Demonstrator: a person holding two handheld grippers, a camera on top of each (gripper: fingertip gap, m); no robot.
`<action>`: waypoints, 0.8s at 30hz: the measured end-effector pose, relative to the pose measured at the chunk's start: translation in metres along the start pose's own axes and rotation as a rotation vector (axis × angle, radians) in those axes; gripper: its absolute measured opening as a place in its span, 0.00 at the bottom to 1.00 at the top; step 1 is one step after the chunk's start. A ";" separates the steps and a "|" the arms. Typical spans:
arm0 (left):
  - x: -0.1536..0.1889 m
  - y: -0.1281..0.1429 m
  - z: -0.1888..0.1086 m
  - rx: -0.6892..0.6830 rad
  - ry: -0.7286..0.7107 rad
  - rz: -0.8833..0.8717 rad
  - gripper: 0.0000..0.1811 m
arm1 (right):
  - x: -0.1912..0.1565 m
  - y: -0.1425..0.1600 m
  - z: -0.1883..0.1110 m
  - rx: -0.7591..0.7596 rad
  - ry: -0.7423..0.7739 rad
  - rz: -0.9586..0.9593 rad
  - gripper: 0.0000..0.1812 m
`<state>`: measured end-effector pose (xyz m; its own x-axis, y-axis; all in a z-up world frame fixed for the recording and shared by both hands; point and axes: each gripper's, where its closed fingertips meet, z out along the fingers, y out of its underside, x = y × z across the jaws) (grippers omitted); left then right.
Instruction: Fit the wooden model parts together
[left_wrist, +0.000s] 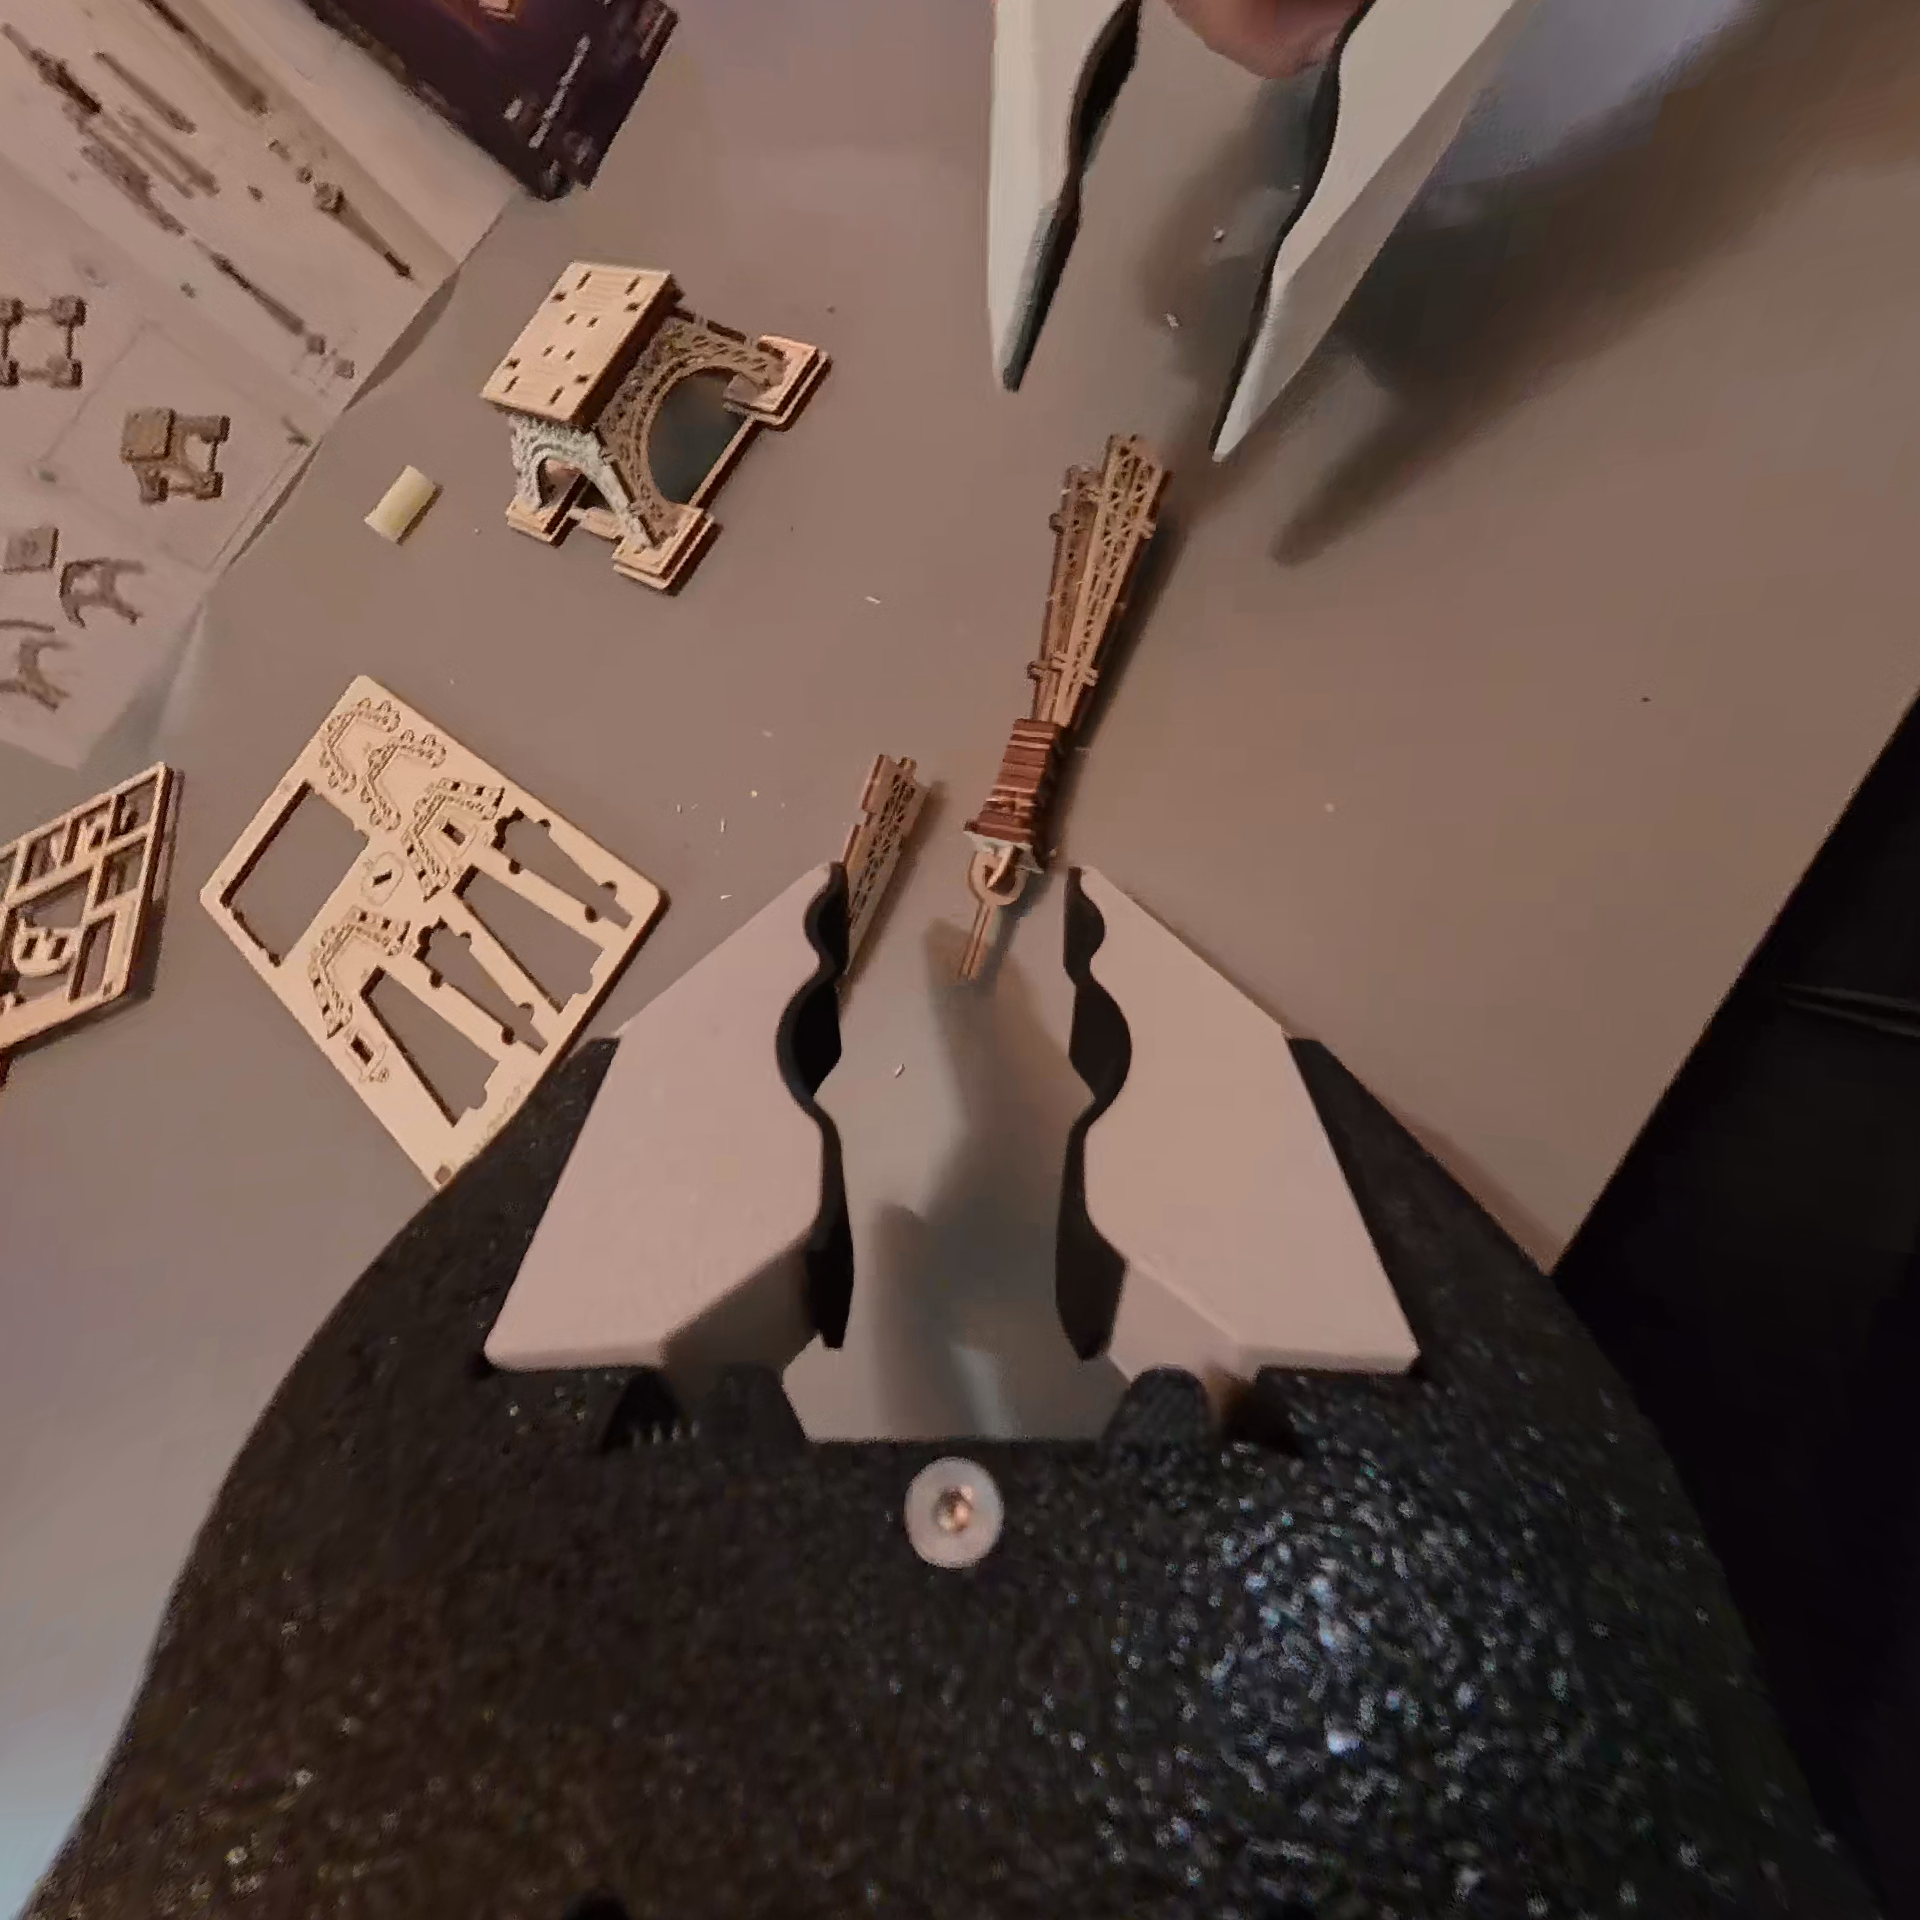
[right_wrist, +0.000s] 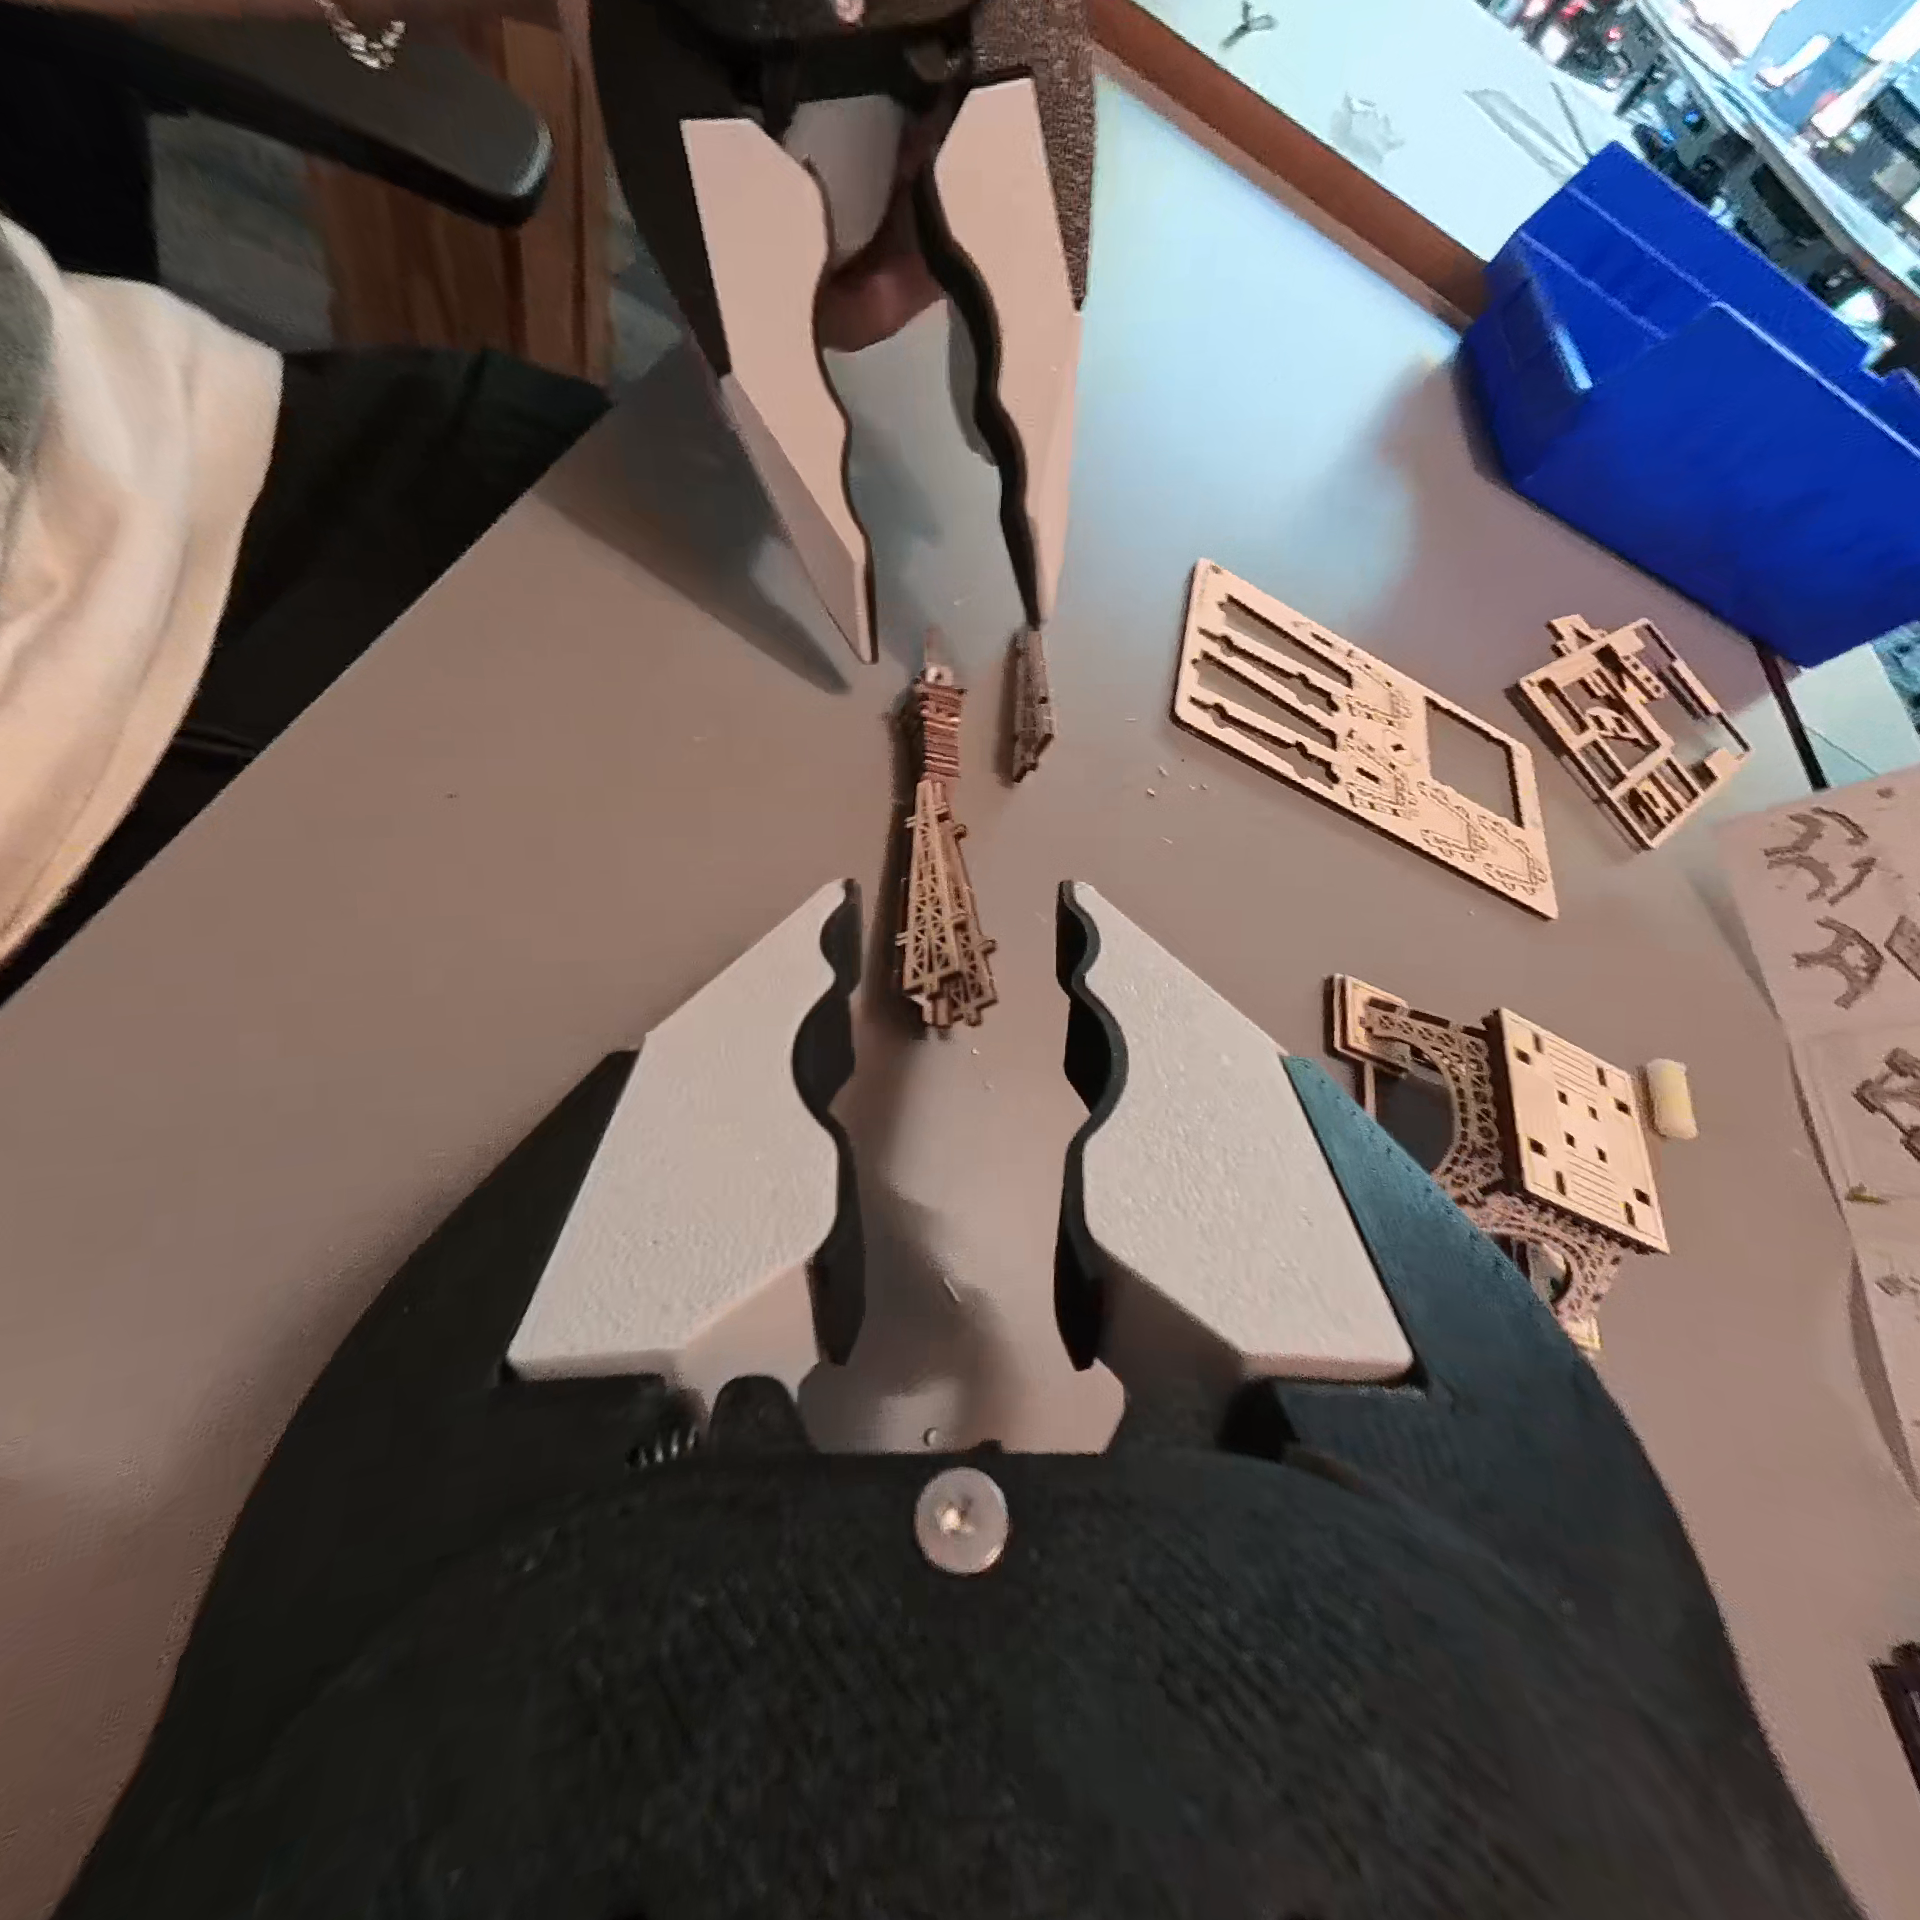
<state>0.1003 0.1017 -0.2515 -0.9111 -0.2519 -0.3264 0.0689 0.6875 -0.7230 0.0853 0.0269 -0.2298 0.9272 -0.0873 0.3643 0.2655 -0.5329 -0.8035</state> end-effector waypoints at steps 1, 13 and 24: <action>-0.001 0.002 0.001 -0.010 0.000 -0.021 0.21 | 0.001 0.001 0.001 -0.006 0.005 0.006 0.17; 0.013 0.003 0.010 -0.021 0.070 0.056 0.05 | -0.007 0.016 0.014 -0.115 -0.016 -0.066 0.10; 0.010 0.000 0.013 0.010 0.029 0.184 0.05 | -0.004 0.020 0.017 -0.132 -0.007 -0.010 0.08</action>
<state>0.0961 0.0904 -0.2629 -0.8939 -0.1025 -0.4365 0.2397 0.7134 -0.6585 0.0918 0.0313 -0.2553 0.9266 -0.0755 0.3683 0.2384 -0.6395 -0.7309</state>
